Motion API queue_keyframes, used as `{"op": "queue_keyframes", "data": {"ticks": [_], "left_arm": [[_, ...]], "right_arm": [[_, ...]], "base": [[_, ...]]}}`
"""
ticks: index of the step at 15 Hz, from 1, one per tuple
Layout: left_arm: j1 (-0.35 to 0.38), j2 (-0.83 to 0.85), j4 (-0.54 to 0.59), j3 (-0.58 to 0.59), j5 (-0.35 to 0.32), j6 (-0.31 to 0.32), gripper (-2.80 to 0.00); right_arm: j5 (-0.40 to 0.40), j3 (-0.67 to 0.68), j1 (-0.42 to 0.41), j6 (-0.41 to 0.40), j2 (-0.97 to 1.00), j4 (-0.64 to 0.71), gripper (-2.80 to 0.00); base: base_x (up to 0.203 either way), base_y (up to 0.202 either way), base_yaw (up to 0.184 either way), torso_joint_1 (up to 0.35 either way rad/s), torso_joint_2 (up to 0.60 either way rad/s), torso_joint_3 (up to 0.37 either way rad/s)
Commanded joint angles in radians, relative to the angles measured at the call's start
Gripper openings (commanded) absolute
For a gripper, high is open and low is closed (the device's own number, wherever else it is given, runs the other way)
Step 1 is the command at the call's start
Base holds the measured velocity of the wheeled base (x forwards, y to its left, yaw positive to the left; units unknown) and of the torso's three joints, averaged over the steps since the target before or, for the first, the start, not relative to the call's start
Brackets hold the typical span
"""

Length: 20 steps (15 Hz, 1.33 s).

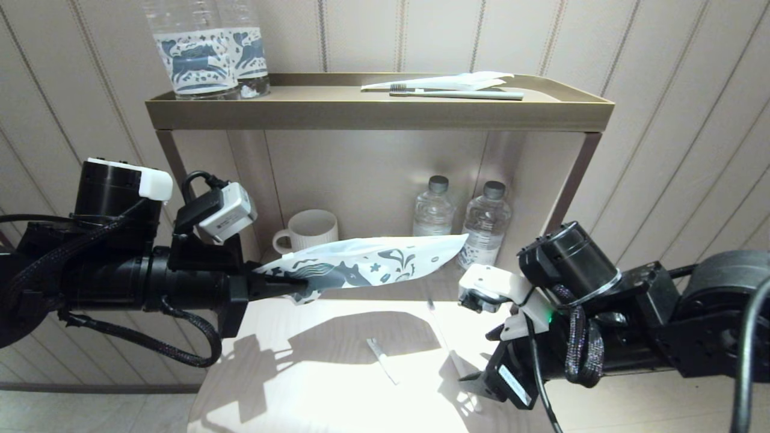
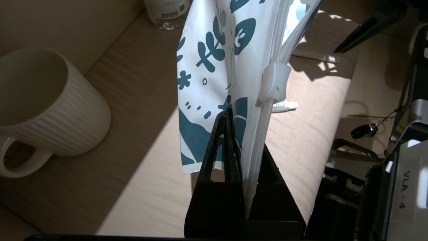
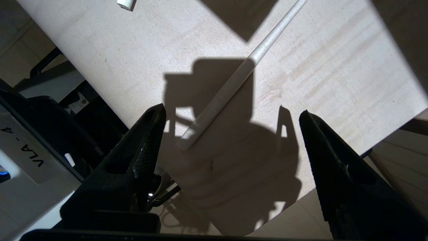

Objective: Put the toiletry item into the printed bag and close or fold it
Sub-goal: Pick up a toothbrush

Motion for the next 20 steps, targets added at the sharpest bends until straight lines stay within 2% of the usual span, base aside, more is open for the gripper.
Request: {"op": "queue_keyframes", "data": {"ticks": [1, 20], "left_arm": [[-0.001, 0.002, -0.001, 0.0, -0.004, 0.003, -2.8], [-0.001, 0.001, -0.003, 0.004, -0.004, 0.006, -2.8]], "right_arm": [[0.001, 0.001, 0.007, -0.002, 0.024, 0.002, 0.0], [-0.019, -0.008, 0.007, 0.003, 0.09, -0.003, 0.0]], "base": [[0.0, 0.0, 0.0, 0.0, 0.0, 0.0], [0.0, 0.0, 0.0, 0.0, 0.0, 0.0]]}}
